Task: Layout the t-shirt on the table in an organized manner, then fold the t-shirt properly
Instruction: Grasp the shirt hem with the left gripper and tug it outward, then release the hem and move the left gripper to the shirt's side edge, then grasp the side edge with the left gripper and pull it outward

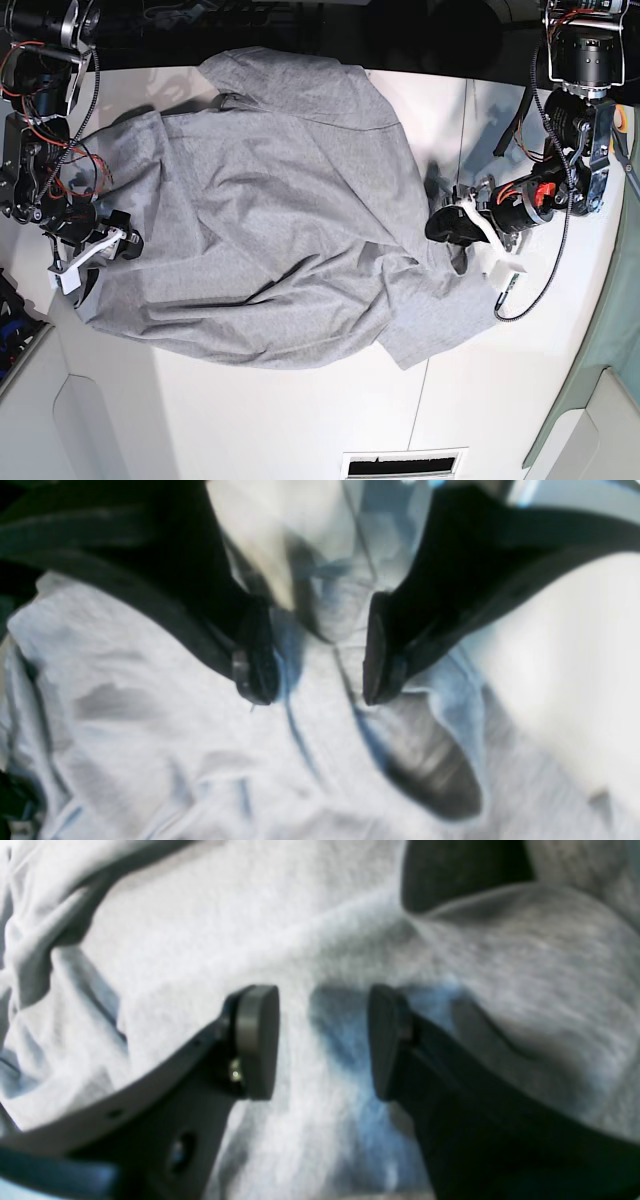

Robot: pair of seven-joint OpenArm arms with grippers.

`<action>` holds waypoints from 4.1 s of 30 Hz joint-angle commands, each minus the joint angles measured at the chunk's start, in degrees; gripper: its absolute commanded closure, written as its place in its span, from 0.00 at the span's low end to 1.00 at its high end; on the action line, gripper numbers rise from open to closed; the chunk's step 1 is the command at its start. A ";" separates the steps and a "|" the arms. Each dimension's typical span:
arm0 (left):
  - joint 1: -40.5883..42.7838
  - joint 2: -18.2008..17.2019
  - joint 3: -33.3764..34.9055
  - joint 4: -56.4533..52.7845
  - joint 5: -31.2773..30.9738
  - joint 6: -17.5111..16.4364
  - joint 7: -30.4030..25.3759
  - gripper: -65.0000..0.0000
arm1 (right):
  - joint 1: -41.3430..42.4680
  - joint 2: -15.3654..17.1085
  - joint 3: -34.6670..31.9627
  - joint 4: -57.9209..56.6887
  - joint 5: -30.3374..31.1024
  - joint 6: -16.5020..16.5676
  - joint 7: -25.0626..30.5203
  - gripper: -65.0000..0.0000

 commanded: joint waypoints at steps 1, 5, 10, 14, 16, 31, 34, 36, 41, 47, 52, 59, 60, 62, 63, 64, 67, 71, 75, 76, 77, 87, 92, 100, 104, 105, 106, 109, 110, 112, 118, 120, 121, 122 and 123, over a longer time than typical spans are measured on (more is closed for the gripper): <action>-1.60 -0.17 -0.35 0.13 -0.90 -0.39 -1.20 0.51 | 1.31 0.85 0.15 0.96 0.85 0.22 0.98 0.56; -1.73 0.61 -0.28 -1.07 -0.70 -0.48 -2.34 0.70 | 1.27 0.85 0.15 0.96 0.83 0.22 1.03 0.56; -1.75 1.03 -0.31 -0.37 -1.55 -2.43 -2.43 1.00 | 1.29 0.85 0.15 0.96 0.81 0.22 1.03 0.56; -1.64 -1.84 -0.31 3.39 -8.11 -4.17 3.93 1.00 | 1.25 0.87 0.15 0.96 0.61 0.22 1.03 0.56; -1.07 -3.93 -0.31 6.08 -13.57 -7.30 8.41 1.00 | 1.27 0.87 0.15 0.96 0.63 0.22 1.07 0.56; 19.78 -17.68 -0.35 26.21 -26.03 -8.47 13.03 1.00 | 1.42 0.87 0.15 0.96 0.63 0.22 1.77 0.56; 23.76 -18.16 -0.35 27.23 -25.88 -8.47 13.22 1.00 | 1.42 0.87 0.15 0.96 0.66 0.22 2.16 0.56; 25.42 -18.14 -0.35 27.17 -24.00 -8.47 13.18 1.00 | 1.42 0.87 0.15 0.96 0.66 0.22 2.21 0.56; 26.32 -18.16 -0.42 27.10 -19.54 -8.47 13.16 0.96 | 1.42 0.92 0.15 0.96 0.90 0.22 2.10 0.56; 24.44 -18.14 -7.56 27.12 -19.47 -8.47 9.94 0.64 | 1.40 1.99 0.37 4.70 7.28 0.28 -3.67 0.56; 18.91 -18.12 -14.19 26.93 -17.97 -8.47 4.72 0.64 | 1.03 3.80 0.81 11.85 7.74 0.63 -10.32 0.56; 9.33 -17.64 -8.87 16.41 -7.23 -5.70 -3.30 0.64 | -7.04 5.29 3.69 16.33 9.05 -0.50 -12.11 0.56; 7.50 -17.20 -7.74 13.66 -6.40 -5.49 -3.65 0.64 | -8.61 5.29 5.01 16.59 9.29 -0.52 -11.89 0.56; 3.58 -16.04 -5.62 8.15 -5.49 -5.22 -3.85 0.64 | -11.39 5.29 8.39 16.85 9.84 -0.46 -11.34 0.56; 1.70 -15.41 -4.59 5.64 -5.07 -5.11 -3.87 0.64 | -12.52 5.29 10.27 16.85 10.32 -0.44 -11.26 0.56; 0.00 -14.75 -3.54 3.41 -4.44 -5.11 -4.04 0.64 | -13.64 5.31 12.15 16.85 11.04 -0.42 -11.10 0.56; -4.20 -12.96 -0.59 -2.38 -1.22 -5.07 -5.77 0.64 | -16.52 5.31 17.03 16.85 11.74 -0.37 -11.10 0.56; -8.96 -10.40 1.99 -10.36 1.79 -3.15 -7.69 0.59 | -19.41 5.29 21.40 16.83 12.24 -0.20 -10.80 0.56; -13.03 -7.76 2.03 -16.92 4.68 -1.62 -9.86 0.51 | -20.55 5.14 21.51 16.48 12.02 -0.26 -10.32 0.56; -13.94 -7.23 2.03 -18.43 5.29 -0.59 -10.45 0.51 | -20.63 4.96 21.53 16.09 12.04 -0.26 -9.92 0.56; -14.73 -6.69 2.03 -19.76 6.12 0.04 -10.95 0.51 | -20.63 4.79 21.51 15.32 12.04 -0.26 -9.35 0.56; -16.94 -3.15 2.01 -25.18 12.33 4.66 -14.03 0.51 | -20.28 4.11 18.49 9.60 14.86 1.79 -5.46 0.56; -16.96 -1.99 2.03 -25.77 14.49 5.01 -14.84 0.69 | -19.06 1.68 16.41 9.62 14.64 1.75 -4.22 0.56; -19.32 -3.26 2.03 -25.77 16.83 5.16 -15.17 1.00 | -15.80 0.70 16.33 9.68 14.60 1.90 -4.74 1.00; -23.98 -5.51 2.03 -25.77 17.03 7.45 -15.10 1.00 | -15.87 2.23 17.22 11.21 14.67 2.64 -6.05 1.00; -25.14 -6.12 2.03 -25.77 17.00 7.58 -15.08 1.00 | -15.91 2.78 17.53 11.85 14.67 2.64 -6.73 1.00; -26.45 -6.60 2.08 -25.77 17.00 7.58 -14.91 1.00 | -15.91 3.32 17.90 12.37 14.69 2.64 -7.67 1.00; -29.92 -7.87 4.48 -25.79 16.98 7.61 -14.95 1.00 | -15.89 5.40 18.99 13.62 15.19 2.64 -9.16 1.00; -31.17 -8.13 6.21 -25.79 17.05 7.58 -14.95 1.00 | -15.89 6.25 19.21 13.70 15.67 2.64 -9.16 1.00; -33.38 -8.46 10.21 -25.79 17.18 7.56 -15.17 1.00 | -15.85 8.09 19.30 13.70 16.24 2.67 -9.07 1.00; -38.80 -8.44 21.22 -25.79 19.76 9.62 -17.18 1.00 | -15.72 11.87 19.34 13.70 16.13 3.06 -8.92 1.00; -40.09 -8.44 23.34 -25.79 19.87 10.14 -17.31 1.00 | -15.72 12.76 19.34 13.70 16.09 3.06 -8.70 1.00; -40.59 -8.41 24.06 -25.79 19.85 10.12 -17.31 1.00 | -15.72 13.09 19.37 13.70 16.11 3.06 -8.52 1.00; -40.89 -8.37 24.65 -25.79 19.80 10.12 -17.29 1.00 | -15.65 13.25 19.37 13.70 16.15 3.06 -8.31 1.00; -41.11 -8.26 24.96 -25.79 19.80 10.08 -17.25 1.00 | -15.39 13.25 19.37 13.70 16.13 3.06 -8.07 1.00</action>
